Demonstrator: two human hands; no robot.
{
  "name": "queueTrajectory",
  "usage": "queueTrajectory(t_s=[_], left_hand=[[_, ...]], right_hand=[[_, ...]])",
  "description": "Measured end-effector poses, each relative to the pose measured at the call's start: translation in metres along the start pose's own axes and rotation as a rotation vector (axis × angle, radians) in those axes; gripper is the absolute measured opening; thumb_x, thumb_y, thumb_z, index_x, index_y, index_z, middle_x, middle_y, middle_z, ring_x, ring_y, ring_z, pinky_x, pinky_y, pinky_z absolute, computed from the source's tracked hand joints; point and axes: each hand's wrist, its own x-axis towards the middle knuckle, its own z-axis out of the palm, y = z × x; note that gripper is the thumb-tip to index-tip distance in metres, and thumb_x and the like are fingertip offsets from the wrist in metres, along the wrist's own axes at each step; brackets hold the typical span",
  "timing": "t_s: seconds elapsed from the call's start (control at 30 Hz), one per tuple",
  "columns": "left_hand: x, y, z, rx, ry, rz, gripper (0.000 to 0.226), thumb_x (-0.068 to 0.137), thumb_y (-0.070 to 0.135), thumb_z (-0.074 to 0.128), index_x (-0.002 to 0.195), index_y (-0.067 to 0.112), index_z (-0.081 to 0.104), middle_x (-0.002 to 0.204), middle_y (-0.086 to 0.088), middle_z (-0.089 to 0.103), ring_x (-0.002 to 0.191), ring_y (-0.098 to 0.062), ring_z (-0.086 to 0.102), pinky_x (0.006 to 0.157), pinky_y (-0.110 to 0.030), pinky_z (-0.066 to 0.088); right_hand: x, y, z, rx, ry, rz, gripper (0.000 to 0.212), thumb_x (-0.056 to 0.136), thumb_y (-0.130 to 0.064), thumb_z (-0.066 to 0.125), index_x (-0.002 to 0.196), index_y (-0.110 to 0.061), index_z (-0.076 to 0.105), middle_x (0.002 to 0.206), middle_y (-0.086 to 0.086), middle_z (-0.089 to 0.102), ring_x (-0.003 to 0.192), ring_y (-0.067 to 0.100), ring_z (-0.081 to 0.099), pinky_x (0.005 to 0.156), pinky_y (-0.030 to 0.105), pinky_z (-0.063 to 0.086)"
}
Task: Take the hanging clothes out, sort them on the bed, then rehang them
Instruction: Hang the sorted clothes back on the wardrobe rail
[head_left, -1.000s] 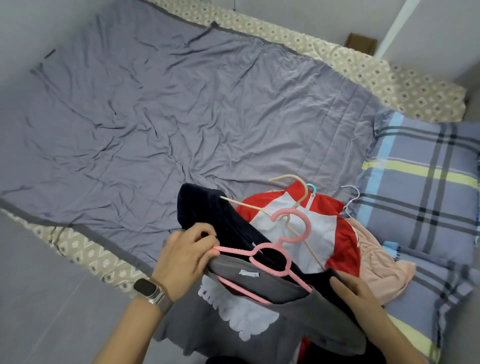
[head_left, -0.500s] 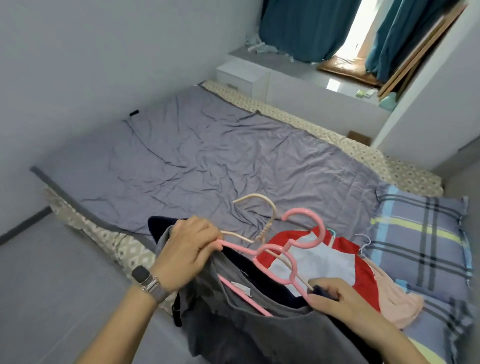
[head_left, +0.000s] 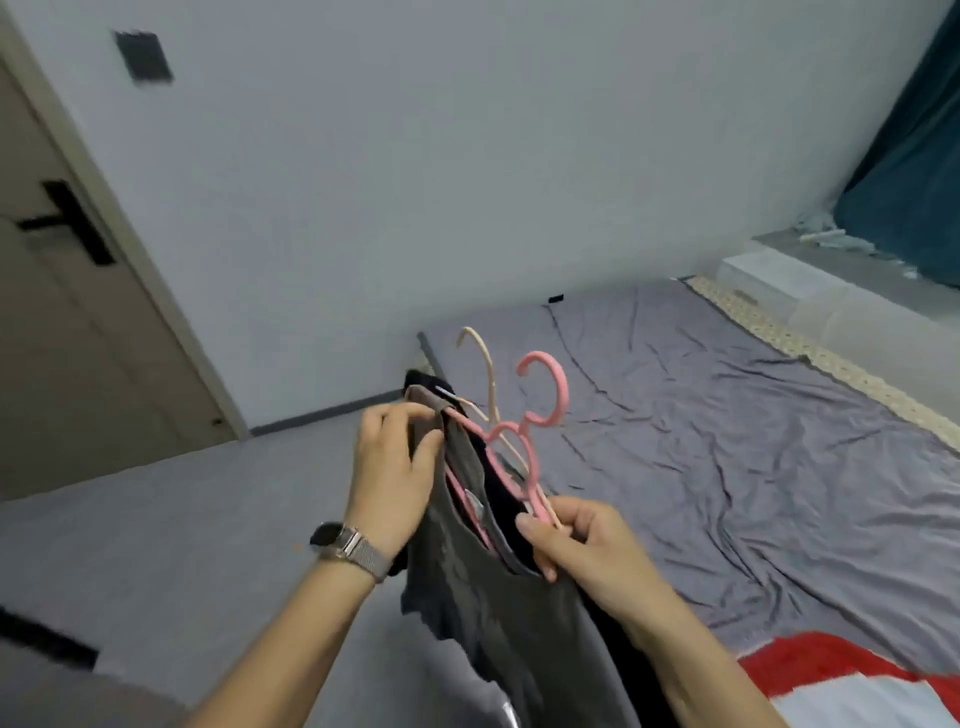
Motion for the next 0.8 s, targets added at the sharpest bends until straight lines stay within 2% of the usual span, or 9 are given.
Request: queueTrajectory(t_s=[0.07, 0.13, 0.2, 0.3, 0.47, 0.57, 0.63, 0.7, 0.8], left_hand=[[-0.031, -0.013, -0.028, -0.156, -0.077, -0.184, 0.012, 0.094, 0.021, 0.051, 0.096, 0.020, 0.063, 0.093, 0.006, 0.062, 0.083, 0.000, 0.058, 0.075, -0.006, 0.041], [-0.059, -0.020, -0.051, -0.311, -0.173, -0.316, 0.024, 0.097, 0.026, 0.043, 0.088, 0.025, 0.065, 0.083, 0.012, 0.067, 0.077, 0.002, 0.061, 0.071, -0.013, 0.043], [-0.081, -0.028, -0.070, -0.384, -0.141, -0.362, 0.032, 0.099, 0.025, 0.037, 0.084, 0.025, 0.066, 0.073, 0.012, 0.068, 0.072, 0.007, 0.060, 0.068, -0.012, 0.040], [-0.100, -0.042, -0.098, -0.438, 0.012, -0.415, 0.036, 0.100, 0.022, 0.036, 0.079, 0.021, 0.065, 0.059, 0.006, 0.062, 0.062, 0.002, 0.056, 0.061, -0.009, 0.037], [-0.123, -0.069, -0.129, -0.527, 0.347, -0.593, 0.033, 0.096, 0.023, 0.048, 0.083, -0.002, 0.065, 0.060, -0.004, 0.054, 0.054, -0.009, 0.049, 0.059, -0.016, 0.040], [-0.132, -0.083, -0.142, -0.494, 0.566, -0.643, 0.032, 0.091, 0.025, 0.055, 0.082, -0.005, 0.064, 0.059, -0.004, 0.050, 0.056, -0.009, 0.045, 0.061, -0.024, 0.040], [-0.136, -0.093, -0.152, -0.468, 0.710, -0.682, 0.037, 0.085, 0.028, 0.057, 0.080, -0.008, 0.062, 0.060, -0.004, 0.050, 0.055, -0.009, 0.044, 0.059, -0.023, 0.037], [-0.140, -0.104, -0.161, -0.457, 0.827, -0.733, 0.028, 0.089, 0.021, 0.057, 0.077, -0.004, 0.064, 0.065, -0.005, 0.056, 0.061, -0.010, 0.048, 0.061, -0.020, 0.039], [-0.157, -0.122, -0.177, -0.456, 0.996, -0.822, 0.023, 0.090, 0.014, 0.055, 0.072, 0.013, 0.067, 0.071, 0.002, 0.067, 0.070, -0.004, 0.060, 0.069, -0.012, 0.044]], right_hand=[[0.019, -0.004, 0.041, -0.001, -0.044, -0.005, 0.037, 0.090, -0.026, 0.059, 0.054, -0.019, 0.052, 0.048, -0.002, 0.052, 0.049, 0.009, 0.042, 0.055, 0.021, 0.033], [0.032, -0.015, 0.081, 0.053, -0.095, -0.018, 0.034, 0.085, -0.025, 0.053, 0.054, -0.012, 0.050, 0.048, 0.003, 0.053, 0.050, 0.011, 0.045, 0.058, 0.022, 0.038], [0.040, -0.023, 0.117, 0.063, -0.199, -0.034, 0.031, 0.083, -0.019, 0.047, 0.055, -0.006, 0.051, 0.051, 0.007, 0.055, 0.054, 0.014, 0.052, 0.063, 0.022, 0.043], [0.049, -0.027, 0.163, 0.024, -0.380, -0.014, 0.028, 0.080, -0.018, 0.046, 0.056, -0.005, 0.055, 0.057, 0.008, 0.060, 0.062, 0.022, 0.060, 0.067, 0.030, 0.048], [0.057, -0.029, 0.225, -0.052, -0.567, -0.024, 0.035, 0.091, -0.016, 0.049, 0.057, -0.011, 0.059, 0.059, 0.004, 0.064, 0.060, 0.013, 0.058, 0.061, 0.021, 0.045], [0.065, -0.025, 0.258, -0.128, -0.646, -0.072, 0.035, 0.091, -0.014, 0.053, 0.057, -0.014, 0.060, 0.056, -0.002, 0.060, 0.055, 0.008, 0.049, 0.055, 0.021, 0.037], [0.070, -0.018, 0.280, -0.159, -0.698, -0.077, 0.027, 0.088, -0.013, 0.055, 0.062, -0.010, 0.062, 0.056, -0.004, 0.055, 0.055, 0.007, 0.043, 0.054, 0.026, 0.035], [0.075, -0.012, 0.301, -0.195, -0.762, -0.101, 0.025, 0.087, -0.023, 0.058, 0.069, -0.006, 0.062, 0.056, -0.005, 0.047, 0.056, 0.007, 0.039, 0.054, 0.028, 0.032], [0.080, -0.008, 0.333, -0.215, -0.859, -0.123, 0.034, 0.091, -0.026, 0.057, 0.060, -0.011, 0.060, 0.051, -0.006, 0.045, 0.051, 0.005, 0.038, 0.051, 0.026, 0.031]])
